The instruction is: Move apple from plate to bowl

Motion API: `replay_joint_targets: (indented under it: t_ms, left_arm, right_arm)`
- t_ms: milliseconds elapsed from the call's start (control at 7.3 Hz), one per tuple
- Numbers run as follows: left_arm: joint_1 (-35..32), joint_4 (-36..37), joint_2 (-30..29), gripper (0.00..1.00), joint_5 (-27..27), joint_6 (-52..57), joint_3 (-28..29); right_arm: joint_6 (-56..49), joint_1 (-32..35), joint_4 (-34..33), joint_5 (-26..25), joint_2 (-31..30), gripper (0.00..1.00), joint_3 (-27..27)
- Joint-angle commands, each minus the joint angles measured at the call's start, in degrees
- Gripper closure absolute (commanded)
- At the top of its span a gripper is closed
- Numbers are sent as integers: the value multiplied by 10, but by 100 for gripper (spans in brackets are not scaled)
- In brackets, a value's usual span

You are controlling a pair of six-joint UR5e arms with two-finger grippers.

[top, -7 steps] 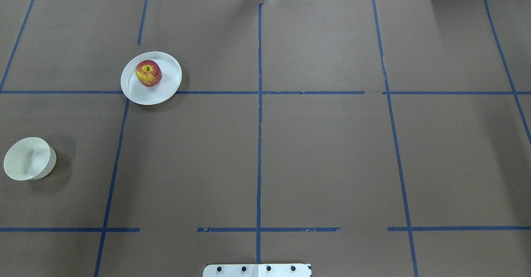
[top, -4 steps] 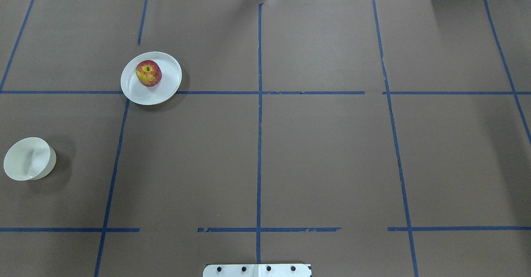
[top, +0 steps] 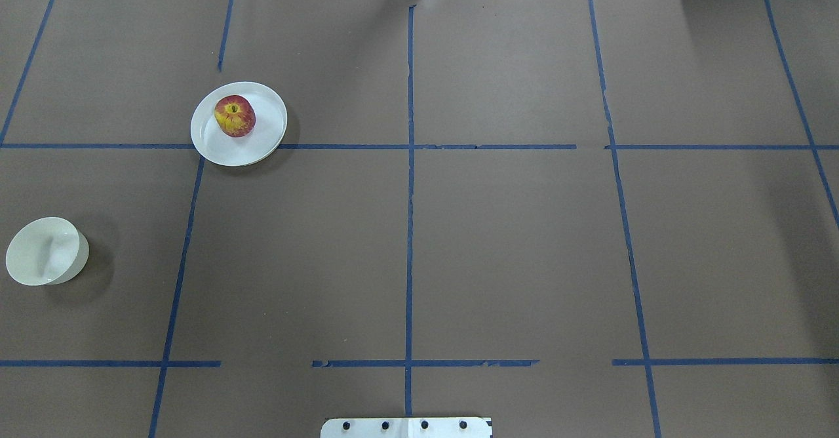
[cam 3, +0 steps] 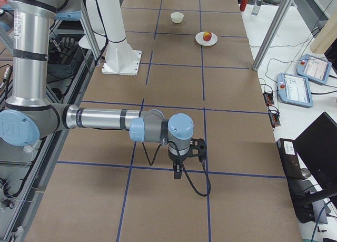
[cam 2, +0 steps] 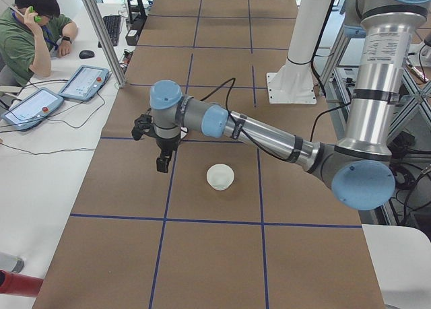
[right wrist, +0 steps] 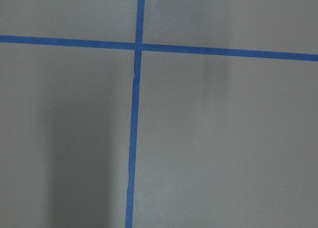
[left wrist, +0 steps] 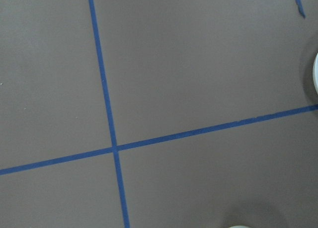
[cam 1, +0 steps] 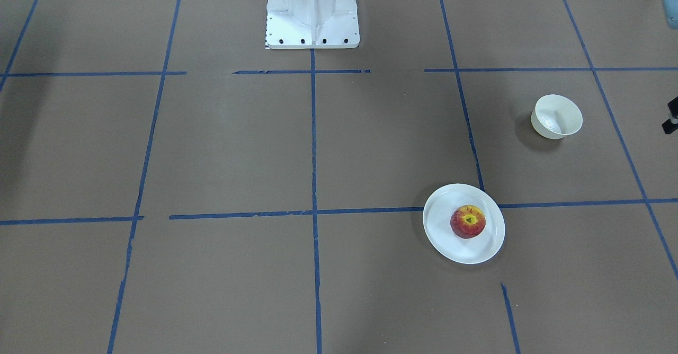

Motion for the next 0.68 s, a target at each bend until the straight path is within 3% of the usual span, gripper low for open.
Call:
replay_joint_targets:
  t_ms: [0,137,274,548]
  left_arm:
    - [117,-1,-116,0,22,-159,50]
    - [156,-46,-148,0,22,-233,87]
    - [171,-140,-146,0,28,-299,115]
    - [227,-195,-186,0,110,-395,186]
  right_arm:
    - [0,0,0,0,0,0,0]
    - [0,0,0,0,0,0,0]
    - [0,0,0,0,0,0,0]
    - [0,0,0,0,0,0,0]
